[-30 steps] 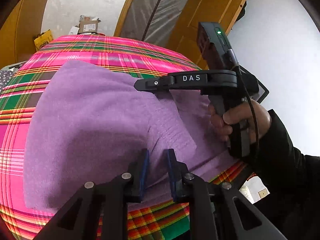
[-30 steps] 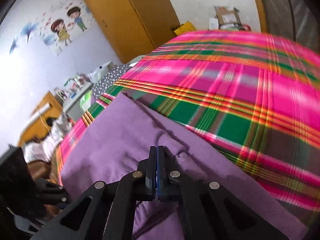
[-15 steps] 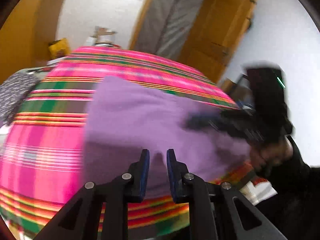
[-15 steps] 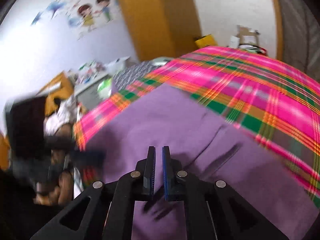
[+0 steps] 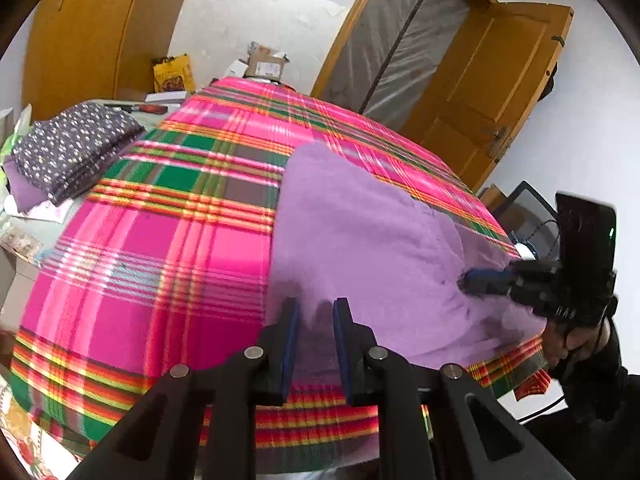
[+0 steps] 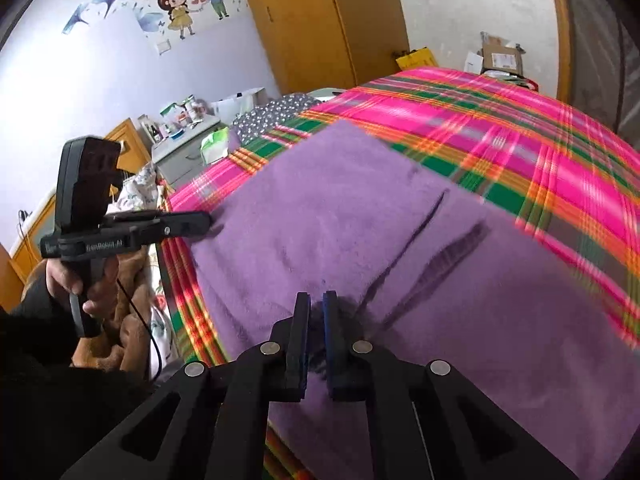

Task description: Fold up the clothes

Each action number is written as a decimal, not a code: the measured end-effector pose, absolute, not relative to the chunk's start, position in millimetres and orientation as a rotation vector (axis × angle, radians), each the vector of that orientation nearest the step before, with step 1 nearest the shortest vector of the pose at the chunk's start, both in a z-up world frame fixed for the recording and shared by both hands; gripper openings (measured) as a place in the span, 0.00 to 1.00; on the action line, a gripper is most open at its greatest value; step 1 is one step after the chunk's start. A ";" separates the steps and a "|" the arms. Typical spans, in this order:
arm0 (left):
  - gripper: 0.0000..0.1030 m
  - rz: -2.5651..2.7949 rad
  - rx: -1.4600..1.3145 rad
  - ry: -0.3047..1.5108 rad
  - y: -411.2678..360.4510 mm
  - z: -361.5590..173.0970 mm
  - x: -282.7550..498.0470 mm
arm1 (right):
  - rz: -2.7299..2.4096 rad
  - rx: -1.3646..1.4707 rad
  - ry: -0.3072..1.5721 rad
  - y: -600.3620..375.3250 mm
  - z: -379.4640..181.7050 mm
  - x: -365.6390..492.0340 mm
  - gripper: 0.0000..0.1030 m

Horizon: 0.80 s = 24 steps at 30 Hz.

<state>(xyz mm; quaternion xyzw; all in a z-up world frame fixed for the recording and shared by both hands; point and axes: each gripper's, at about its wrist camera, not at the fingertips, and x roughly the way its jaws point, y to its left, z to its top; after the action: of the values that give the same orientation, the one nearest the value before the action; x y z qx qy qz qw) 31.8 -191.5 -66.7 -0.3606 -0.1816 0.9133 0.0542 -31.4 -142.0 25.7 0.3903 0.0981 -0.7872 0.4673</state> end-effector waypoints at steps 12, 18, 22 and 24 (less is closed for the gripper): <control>0.17 2.801 -1.140 -0.661 -209.3 -73.9 24.7 | -2.012 1.038 0.117 -159.4 21.2 -132.9 0.48; 0.17 2.790 -1.139 -0.637 -207.6 -74.7 20.2 | -1.983 1.100 0.076 -152.6 6.3 -136.8 0.18; 0.17 2.777 -1.149 -0.650 -208.6 -78.4 17.8 | -2.000 1.090 0.060 -141.2 10.6 -133.0 0.17; 0.17 2.780 -1.156 -0.644 -207.4 -78.3 16.1 | -1.991 1.131 0.066 -141.9 3.1 -137.2 0.20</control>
<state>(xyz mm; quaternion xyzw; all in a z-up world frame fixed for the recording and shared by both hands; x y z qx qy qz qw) 16.1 -207.4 -78.3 -0.3752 -0.2091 0.9025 0.0312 -137.2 -141.9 3.1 0.4496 0.0262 -0.7918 0.4126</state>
